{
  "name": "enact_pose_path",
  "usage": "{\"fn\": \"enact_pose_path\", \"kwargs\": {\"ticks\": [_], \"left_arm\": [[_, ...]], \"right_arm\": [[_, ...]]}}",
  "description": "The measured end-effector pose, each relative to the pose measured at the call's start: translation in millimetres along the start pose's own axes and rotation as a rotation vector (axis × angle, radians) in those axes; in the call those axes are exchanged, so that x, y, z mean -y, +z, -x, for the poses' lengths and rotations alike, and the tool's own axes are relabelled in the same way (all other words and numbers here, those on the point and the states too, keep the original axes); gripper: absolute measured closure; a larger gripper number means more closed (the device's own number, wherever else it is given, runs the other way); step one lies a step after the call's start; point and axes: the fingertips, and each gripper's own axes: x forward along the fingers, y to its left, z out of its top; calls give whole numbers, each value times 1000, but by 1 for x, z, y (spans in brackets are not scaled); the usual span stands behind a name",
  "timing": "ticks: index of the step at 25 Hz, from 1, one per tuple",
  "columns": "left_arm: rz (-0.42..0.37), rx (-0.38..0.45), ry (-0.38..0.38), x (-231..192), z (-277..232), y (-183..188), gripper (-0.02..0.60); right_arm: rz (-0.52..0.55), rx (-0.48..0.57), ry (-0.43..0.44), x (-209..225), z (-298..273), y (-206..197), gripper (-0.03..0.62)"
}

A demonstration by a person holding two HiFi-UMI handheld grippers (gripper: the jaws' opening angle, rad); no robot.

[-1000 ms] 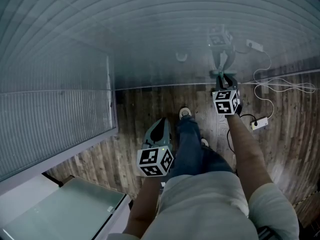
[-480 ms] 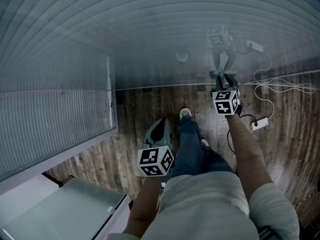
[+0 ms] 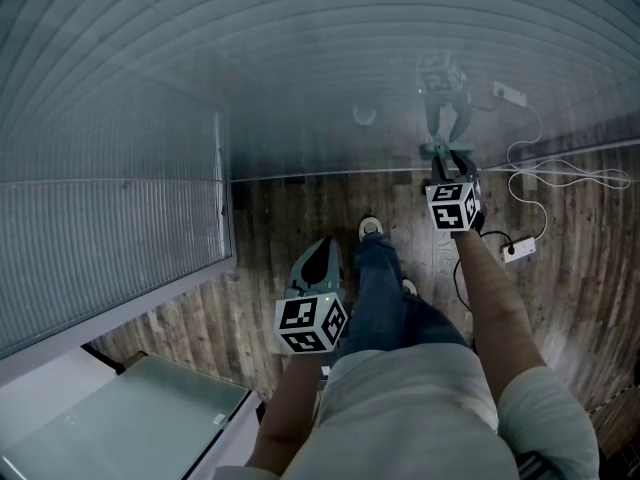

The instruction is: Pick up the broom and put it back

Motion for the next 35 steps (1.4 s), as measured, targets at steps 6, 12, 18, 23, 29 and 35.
{"fn": "enact_pose_path", "kwargs": {"ticks": [6,12,18,23,29,35], "left_arm": [[0,7,0,1,0,3,577],[-4,20,-1,4,6,2,577],[-3,41,4,8,14,-1,577],[-2,59,2,12,20,-1,577],[4,76,3,24,32,-4,577],[3,90,3,32,38,-4,577]], "right_arm": [[-2,-3,1,1,2,-1,445],[-3,11,-2,-1,11,-1,447],[-4,33,-4,-3,25,-2,450],[-8,54,-1,-6,39,0,450],[-15,91,7,-8,67,3,464],[-10,144,24,-12,94,13,479]]}}
